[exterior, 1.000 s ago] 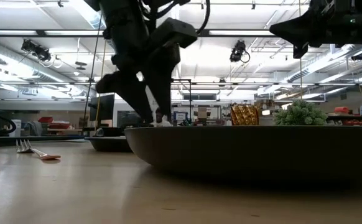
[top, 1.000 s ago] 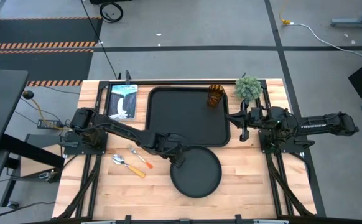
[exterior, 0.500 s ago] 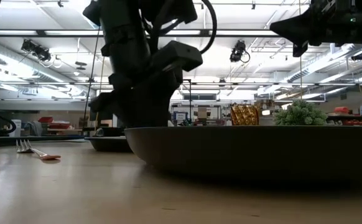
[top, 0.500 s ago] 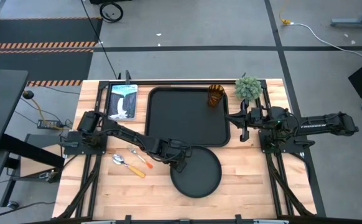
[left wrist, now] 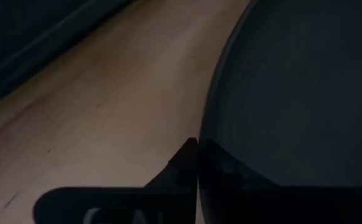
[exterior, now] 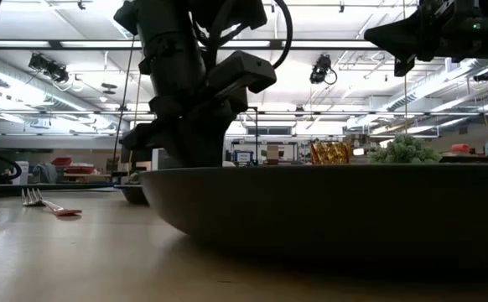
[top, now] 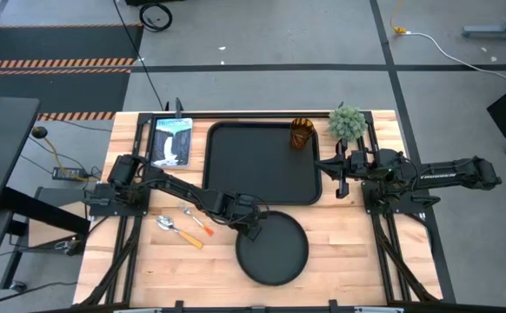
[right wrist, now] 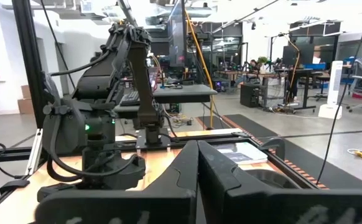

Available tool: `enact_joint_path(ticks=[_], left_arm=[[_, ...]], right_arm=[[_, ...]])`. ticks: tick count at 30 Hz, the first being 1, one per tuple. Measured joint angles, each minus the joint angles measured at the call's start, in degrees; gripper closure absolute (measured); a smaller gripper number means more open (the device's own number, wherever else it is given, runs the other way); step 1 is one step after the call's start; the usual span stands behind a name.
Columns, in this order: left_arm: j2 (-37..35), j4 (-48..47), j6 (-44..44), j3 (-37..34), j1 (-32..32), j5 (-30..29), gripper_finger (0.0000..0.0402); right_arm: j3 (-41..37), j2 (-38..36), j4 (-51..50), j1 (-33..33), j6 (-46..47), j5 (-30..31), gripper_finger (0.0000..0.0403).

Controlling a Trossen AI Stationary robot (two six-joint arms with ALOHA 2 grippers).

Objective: Pick and place plate/cup/fork/spoon on tray
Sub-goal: Put the black plate on the black tray to the bottom of the brown cup

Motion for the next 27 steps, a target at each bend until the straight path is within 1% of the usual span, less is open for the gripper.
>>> enact_joint_path(ticks=[6,10,13,17,22,27], left_arm=[[-1.65,1.68,3.54,0.17,2.89,3.11,0.0391],[-2.69,-0.06,9.42,2.83,6.85,4.90,0.0389],[-3.46,-3.41,14.44,5.52,10.72,6.18,0.0389],[-3.37,-9.18,21.02,8.94,16.92,6.13,0.0388],[-3.33,-8.97,25.87,9.06,24.53,5.55,0.0389],[-1.48,-8.03,29.51,8.96,30.75,5.25,0.0389]], right_arm=[[0.00,0.00,0.01,0.01,-0.04,-0.01,0.0392],[0.00,-0.02,0.11,-0.01,-0.10,0.00,0.0392],[0.01,0.14,0.55,-0.01,-0.21,-0.04,0.0392],[0.02,0.46,0.97,-0.01,-0.92,-0.33,0.0392],[0.02,0.63,1.06,0.01,-1.48,-0.46,0.0392],[0.02,0.63,1.93,-0.01,-1.67,-0.44,0.0392]])
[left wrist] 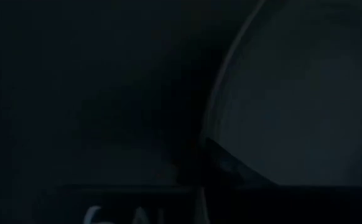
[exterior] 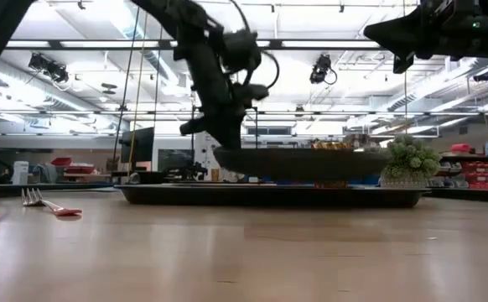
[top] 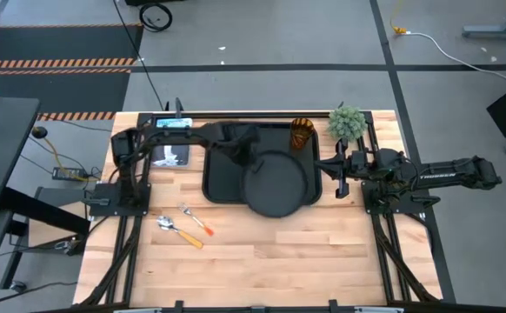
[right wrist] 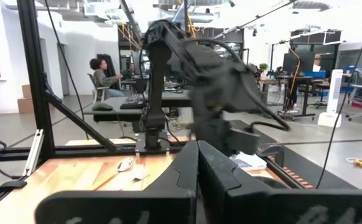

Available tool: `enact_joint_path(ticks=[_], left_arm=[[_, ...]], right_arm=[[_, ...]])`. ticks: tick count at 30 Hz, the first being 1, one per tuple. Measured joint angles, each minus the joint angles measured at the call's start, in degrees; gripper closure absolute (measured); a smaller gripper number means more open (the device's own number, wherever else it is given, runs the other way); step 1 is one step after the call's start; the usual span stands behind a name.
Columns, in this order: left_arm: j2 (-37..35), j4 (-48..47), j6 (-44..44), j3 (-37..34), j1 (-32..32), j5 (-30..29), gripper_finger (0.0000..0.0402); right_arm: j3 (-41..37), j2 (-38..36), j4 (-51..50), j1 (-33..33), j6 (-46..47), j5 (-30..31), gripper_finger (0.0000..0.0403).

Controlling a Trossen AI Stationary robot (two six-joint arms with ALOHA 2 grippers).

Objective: Pick and place plate/cup/fork/spoon on tray
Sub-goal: Put the black plate on the black tray to the bottom of the brown cup, then put the orange fork on the black tray to the left of the black plate

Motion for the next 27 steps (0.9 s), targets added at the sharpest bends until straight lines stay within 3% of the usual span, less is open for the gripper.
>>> enact_joint_path(ticks=[10,17,22,27], left_arm=[[4.79,4.05,1.72,0.00,4.75,-0.41,0.0387],[4.76,8.30,2.22,0.00,3.52,-0.36,0.0322],[3.44,4.66,4.40,-0.04,3.78,-0.26,0.0279],[-1.66,-2.68,4.66,0.07,2.04,-0.71,0.0271]], right_arm=[[0.00,0.35,1.36,0.02,-0.03,-1.09,0.0392],[0.00,0.37,1.34,0.00,-0.01,-1.18,0.0392],[0.00,0.37,1.34,0.00,-0.01,-1.20,0.0392],[0.00,0.37,1.24,0.00,-0.01,-1.15,0.0392]])
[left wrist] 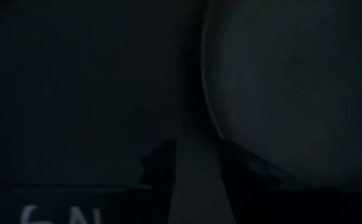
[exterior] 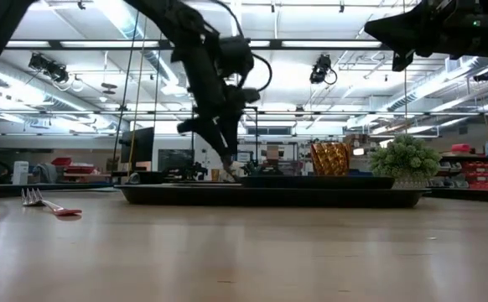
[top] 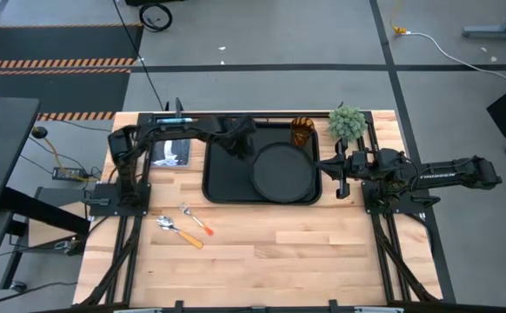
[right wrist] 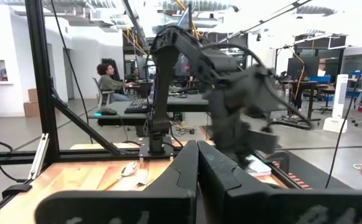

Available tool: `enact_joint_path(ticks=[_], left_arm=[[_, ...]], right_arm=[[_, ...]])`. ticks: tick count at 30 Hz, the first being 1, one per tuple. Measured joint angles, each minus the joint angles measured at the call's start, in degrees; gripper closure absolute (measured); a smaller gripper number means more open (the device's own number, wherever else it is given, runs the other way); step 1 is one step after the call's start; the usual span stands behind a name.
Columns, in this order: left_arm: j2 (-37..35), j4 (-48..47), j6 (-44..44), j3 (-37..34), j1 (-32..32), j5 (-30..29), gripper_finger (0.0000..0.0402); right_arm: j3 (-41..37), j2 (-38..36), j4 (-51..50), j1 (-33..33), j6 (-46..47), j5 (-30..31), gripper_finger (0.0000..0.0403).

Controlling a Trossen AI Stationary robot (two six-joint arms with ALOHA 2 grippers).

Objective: Pick and place plate/cup/fork/spoon on tray
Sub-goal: Put the orange fork on the black tray to the left of the black plate

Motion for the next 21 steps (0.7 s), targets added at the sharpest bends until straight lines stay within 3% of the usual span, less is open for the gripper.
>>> enact_joint_path(ticks=[8,15,21], left_arm=[[-2.06,-6.02,-2.67,-0.03,-11.51,-0.47,0.0270],[-2.49,-18.83,-7.58,-0.05,-21.94,-10.22,0.0280],[-2.56,-22.05,-17.01,-0.05,-30.25,-12.14,0.0311]], right_arm=[[0.00,0.00,0.85,-0.04,-3.30,1.82,0.0392],[0.00,0.00,1.28,-0.05,-2.47,1.88,0.0392],[0.00,0.00,1.30,-0.04,-0.94,2.29,0.0392]])
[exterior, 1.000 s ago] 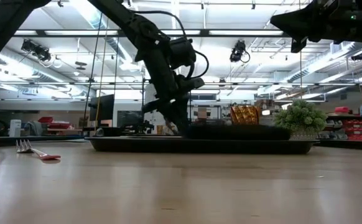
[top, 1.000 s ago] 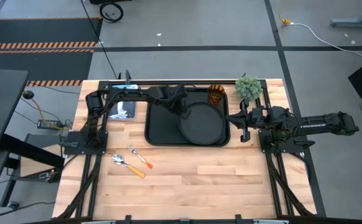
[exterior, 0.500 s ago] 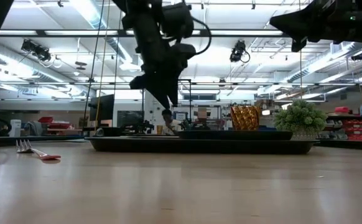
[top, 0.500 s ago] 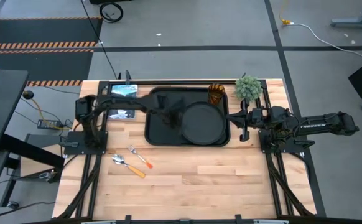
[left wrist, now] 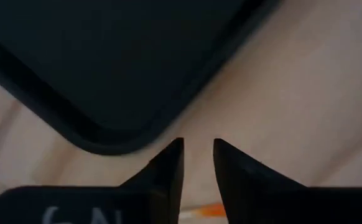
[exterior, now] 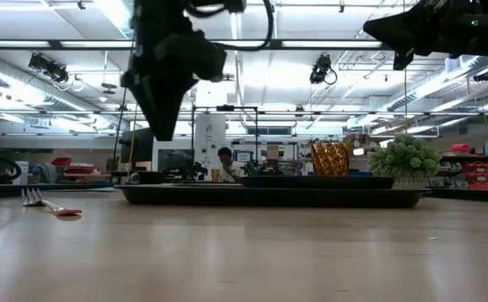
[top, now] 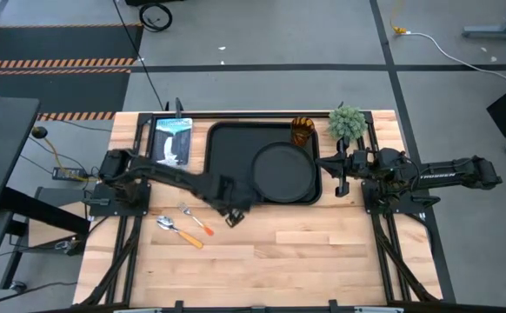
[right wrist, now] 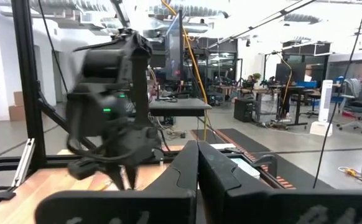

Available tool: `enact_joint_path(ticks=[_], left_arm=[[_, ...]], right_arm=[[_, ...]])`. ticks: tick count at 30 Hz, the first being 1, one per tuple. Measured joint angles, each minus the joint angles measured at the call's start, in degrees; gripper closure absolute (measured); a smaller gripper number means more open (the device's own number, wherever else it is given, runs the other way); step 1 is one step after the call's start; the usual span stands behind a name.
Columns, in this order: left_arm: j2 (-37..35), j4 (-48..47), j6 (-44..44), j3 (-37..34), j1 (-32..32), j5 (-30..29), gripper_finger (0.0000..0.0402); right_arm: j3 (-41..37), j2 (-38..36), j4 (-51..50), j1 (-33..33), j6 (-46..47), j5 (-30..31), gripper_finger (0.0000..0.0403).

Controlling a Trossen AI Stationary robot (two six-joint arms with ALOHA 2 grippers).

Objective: Pick and place plate/cup/fork/spoon on tray
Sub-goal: Put the orange fork on the black tray to the left of the black plate

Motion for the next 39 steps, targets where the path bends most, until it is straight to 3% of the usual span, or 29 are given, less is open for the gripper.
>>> enact_joint_path(ticks=[10,20,26,32,35,39], left_arm=[[-1.10,-7.19,-20.78,-0.05,-8.75,-6.45,0.0394],[-1.40,-5.79,-34.19,-0.04,-11.92,-9.50,0.0391],[-1.40,-5.36,-24.87,-0.04,-11.48,-1.64,0.0358],[-1.40,-5.19,-1.82,-0.04,-11.55,-1.45,0.0341],[-1.40,-4.09,8.37,-0.04,-11.51,-5.60,0.0343],[-1.40,-1.35,21.97,-0.04,-11.41,-16.94,0.0352]], right_arm=[[0.00,0.00,0.33,0.00,-0.99,-0.09,0.0392],[0.00,0.02,0.15,0.00,-2.15,-1.77,0.0392],[0.00,0.00,-0.10,0.00,-2.48,-4.00,0.0392],[0.00,0.00,-0.11,0.00,-2.61,-4.02,0.0392],[0.00,0.00,0.39,0.00,-4.29,-3.14,0.0392],[0.00,0.00,4.13,0.00,-7.83,2.51,0.0392]])
